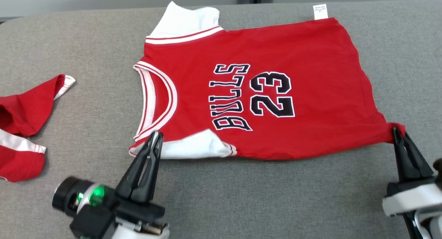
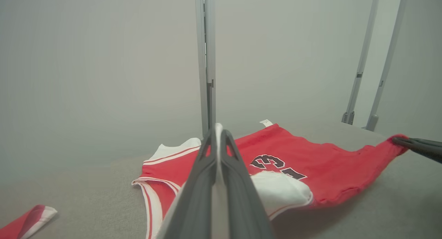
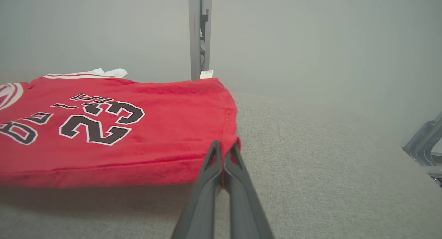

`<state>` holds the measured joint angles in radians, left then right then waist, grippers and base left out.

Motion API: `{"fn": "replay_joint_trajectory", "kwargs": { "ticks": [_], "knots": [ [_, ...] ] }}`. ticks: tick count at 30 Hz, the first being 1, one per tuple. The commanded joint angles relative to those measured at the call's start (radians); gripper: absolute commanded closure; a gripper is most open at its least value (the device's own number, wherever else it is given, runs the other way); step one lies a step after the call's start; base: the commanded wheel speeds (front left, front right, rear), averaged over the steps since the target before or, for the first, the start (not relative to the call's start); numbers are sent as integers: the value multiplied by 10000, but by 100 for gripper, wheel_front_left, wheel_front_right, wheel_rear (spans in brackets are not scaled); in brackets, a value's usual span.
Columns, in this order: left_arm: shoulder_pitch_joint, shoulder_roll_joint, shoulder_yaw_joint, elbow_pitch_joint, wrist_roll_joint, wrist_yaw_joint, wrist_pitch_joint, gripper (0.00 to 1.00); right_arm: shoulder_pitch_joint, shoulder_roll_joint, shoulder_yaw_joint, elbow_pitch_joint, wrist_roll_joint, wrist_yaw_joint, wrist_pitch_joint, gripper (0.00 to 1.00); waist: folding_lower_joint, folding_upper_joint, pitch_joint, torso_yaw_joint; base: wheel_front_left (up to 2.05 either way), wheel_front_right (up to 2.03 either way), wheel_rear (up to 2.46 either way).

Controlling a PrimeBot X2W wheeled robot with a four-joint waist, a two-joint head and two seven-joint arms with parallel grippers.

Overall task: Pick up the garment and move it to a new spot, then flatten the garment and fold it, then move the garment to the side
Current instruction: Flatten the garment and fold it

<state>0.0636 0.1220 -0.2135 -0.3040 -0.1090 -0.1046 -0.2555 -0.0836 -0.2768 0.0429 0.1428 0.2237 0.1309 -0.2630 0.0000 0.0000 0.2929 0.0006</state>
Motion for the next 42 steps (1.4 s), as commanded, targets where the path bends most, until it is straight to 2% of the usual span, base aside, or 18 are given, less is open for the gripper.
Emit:
{"fn": "replay_joint_trajectory", "kwargs": {
  "ticks": [1,6,14,23,35,36,37,38,39,40,42],
  "knots": [
    [-386,28,42,150,103,40,-15,100,-302,3,24,152,-75,1,-20,100,0,0,72,-41,0,0,0],
    [-1861,-75,182,1333,265,224,-21,100,-1488,138,158,1290,-217,1,-18,100,0,0,368,-102,0,0,0],
    [-4241,124,295,3709,36,12,-59,100,-3225,218,67,2686,-367,1,-20,100,0,0,987,-173,0,0,0],
    [-6921,509,-500,6754,647,-131,-103,100,-4883,123,791,3903,-572,1,-20,100,0,0,1682,-188,0,0,0],
    [-8521,651,-787,9024,1203,206,-107,100,-5910,287,1504,4813,-474,1,-20,100,0,0,2108,-375,0,0,0],
    [-8590,631,-787,9186,1201,244,-107,100,-5967,292,1559,4861,-472,1,-20,96,0,0,2114,-388,0,0,0],
    [-8621,566,-751,9345,1109,281,-107,100,-6016,296,1607,4894,-455,1,-20,74,0,0,2107,-398,0,0,0],
    [-8651,503,-697,9491,1002,291,-107,82,-6050,310,1628,4898,-434,1,-20,42,0,0,2092,-406,0,0,0],
    [-8699,487,-674,9552,989,326,-108,50,-6051,319,1636,4876,-429,1,-20,0,0,0,2067,-413,0,0,0],
    [-8721,461,-644,9509,950,393,-109,0,-6031,312,1593,4785,-493,1,-20,0,0,0,2035,-417,0,0,0],
    [-8587,418,-544,9309,845,499,-108,0,-5885,360,1369,4530,-596,1,-20,0,0,0,1937,-422,0,0,0]
  ]
}}
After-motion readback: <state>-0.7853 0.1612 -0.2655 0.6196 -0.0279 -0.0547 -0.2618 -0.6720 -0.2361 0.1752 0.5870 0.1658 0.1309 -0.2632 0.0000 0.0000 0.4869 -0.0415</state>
